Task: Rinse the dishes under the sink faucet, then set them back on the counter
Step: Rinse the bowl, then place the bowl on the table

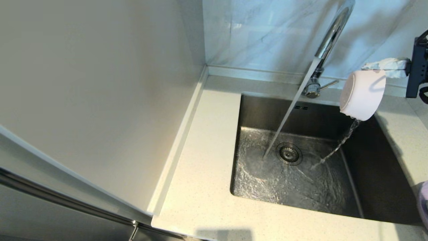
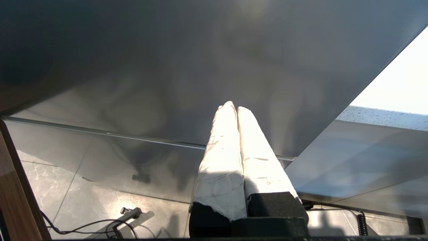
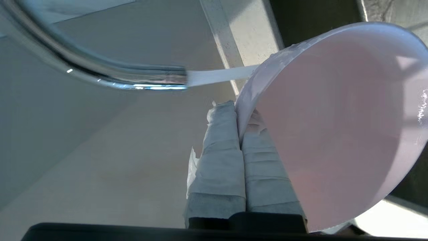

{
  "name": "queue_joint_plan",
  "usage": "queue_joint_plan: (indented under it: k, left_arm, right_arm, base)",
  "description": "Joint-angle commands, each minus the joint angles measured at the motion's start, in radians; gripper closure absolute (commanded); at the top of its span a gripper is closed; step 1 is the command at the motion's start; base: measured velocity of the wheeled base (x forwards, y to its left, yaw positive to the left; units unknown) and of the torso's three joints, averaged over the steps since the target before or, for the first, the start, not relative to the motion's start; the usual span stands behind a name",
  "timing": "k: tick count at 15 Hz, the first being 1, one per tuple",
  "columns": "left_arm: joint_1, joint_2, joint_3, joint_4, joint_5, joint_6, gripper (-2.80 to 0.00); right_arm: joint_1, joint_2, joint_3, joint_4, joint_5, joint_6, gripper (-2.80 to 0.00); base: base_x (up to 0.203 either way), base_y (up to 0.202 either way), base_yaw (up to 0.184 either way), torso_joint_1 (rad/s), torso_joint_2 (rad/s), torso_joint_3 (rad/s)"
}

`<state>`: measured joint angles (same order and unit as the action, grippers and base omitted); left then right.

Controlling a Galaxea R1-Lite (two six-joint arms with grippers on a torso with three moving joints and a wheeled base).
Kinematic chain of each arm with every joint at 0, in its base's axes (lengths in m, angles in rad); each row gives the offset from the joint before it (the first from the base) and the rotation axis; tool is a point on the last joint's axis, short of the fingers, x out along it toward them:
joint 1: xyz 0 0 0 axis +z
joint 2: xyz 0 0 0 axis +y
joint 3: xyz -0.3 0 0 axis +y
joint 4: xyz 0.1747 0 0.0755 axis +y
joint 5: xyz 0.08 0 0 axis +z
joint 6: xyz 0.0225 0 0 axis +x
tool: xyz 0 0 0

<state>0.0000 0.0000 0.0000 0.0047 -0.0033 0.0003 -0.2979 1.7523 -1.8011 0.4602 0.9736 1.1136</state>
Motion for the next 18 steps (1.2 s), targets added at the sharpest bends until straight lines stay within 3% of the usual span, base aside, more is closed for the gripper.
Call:
queue_joint_plan:
  k: [1,7,18]
  left_arm:
    - [0.0,0.0,0.0,0.0,0.0,0.0,0.0]
    - [0.0,0.0,0.0,0.0,0.0,0.0,0.0]
    - [0.0,0.0,0.0,0.0,0.0,0.0,0.0]
  right_arm:
    - [-0.009,0.019,0.027,-0.008,0.028,0.006,0.0]
    - [0.0,0.05,0.029,-0.104,0.072,0.008,0.0]
    - [0.107,0.065,0.02,-0.209,0.071,0.008,0.0]
  base:
    - [0.0,0.0,0.0,0.0,0.0,0.0]
    - [0.0,0.0,0.0,0.0,0.0,0.0]
    - [0.0,0.0,0.0,0.0,0.0,0.0]
